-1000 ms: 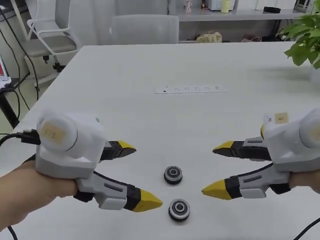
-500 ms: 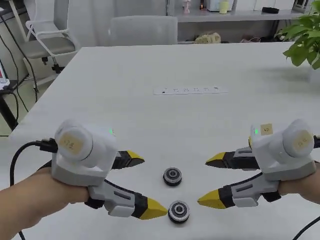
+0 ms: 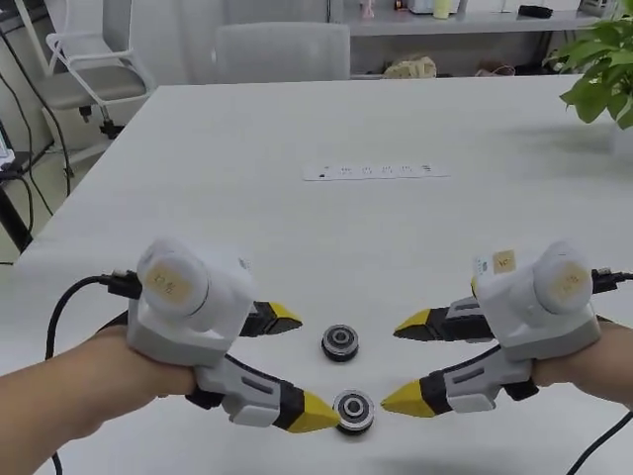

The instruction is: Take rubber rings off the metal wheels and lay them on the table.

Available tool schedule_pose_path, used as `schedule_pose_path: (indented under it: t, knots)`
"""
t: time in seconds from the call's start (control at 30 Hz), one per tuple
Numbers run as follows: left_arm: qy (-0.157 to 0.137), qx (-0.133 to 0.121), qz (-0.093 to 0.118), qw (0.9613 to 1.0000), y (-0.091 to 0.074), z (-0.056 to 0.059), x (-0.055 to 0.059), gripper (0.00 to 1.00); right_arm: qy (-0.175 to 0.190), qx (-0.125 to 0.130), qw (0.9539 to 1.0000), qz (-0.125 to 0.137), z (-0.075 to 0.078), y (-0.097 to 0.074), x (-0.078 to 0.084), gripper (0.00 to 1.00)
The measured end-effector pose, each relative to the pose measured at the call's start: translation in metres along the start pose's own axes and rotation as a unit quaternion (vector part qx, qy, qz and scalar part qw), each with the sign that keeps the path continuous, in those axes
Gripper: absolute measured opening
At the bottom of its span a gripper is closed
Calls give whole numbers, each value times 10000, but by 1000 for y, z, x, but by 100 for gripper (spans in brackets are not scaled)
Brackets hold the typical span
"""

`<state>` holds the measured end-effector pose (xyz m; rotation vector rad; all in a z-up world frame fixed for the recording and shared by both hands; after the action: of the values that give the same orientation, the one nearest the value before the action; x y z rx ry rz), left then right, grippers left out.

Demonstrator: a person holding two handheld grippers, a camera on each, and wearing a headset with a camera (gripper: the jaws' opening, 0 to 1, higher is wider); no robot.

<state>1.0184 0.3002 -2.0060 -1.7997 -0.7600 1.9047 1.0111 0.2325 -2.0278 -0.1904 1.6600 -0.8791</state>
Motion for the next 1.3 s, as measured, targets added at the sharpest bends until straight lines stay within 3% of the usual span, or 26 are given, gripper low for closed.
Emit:
schedule_pose_path:
  t: [0.77, 1.3]
  knots:
    - [111, 349, -230, 9991, 24, 10, 12, 49, -214, -302, 9989, -285, -10, 19, 15, 43]
    - [151, 515, -223, 9983, 38, 15, 15, 38, -190, -458, 9987, -128, -15, 25, 18, 35]
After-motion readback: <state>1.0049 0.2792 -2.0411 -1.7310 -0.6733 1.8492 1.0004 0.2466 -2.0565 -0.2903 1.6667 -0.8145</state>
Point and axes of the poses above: the centre of the closed fingertips' face, and the gripper's own axes: y roughly forward along the fingers, z roughly to its right, x roughly out of its underside, the point moved 1 cm from there along -y, roughly backward along the fingers, and after that the axes turned 2 degrees about -z, right-handed, at the moved point
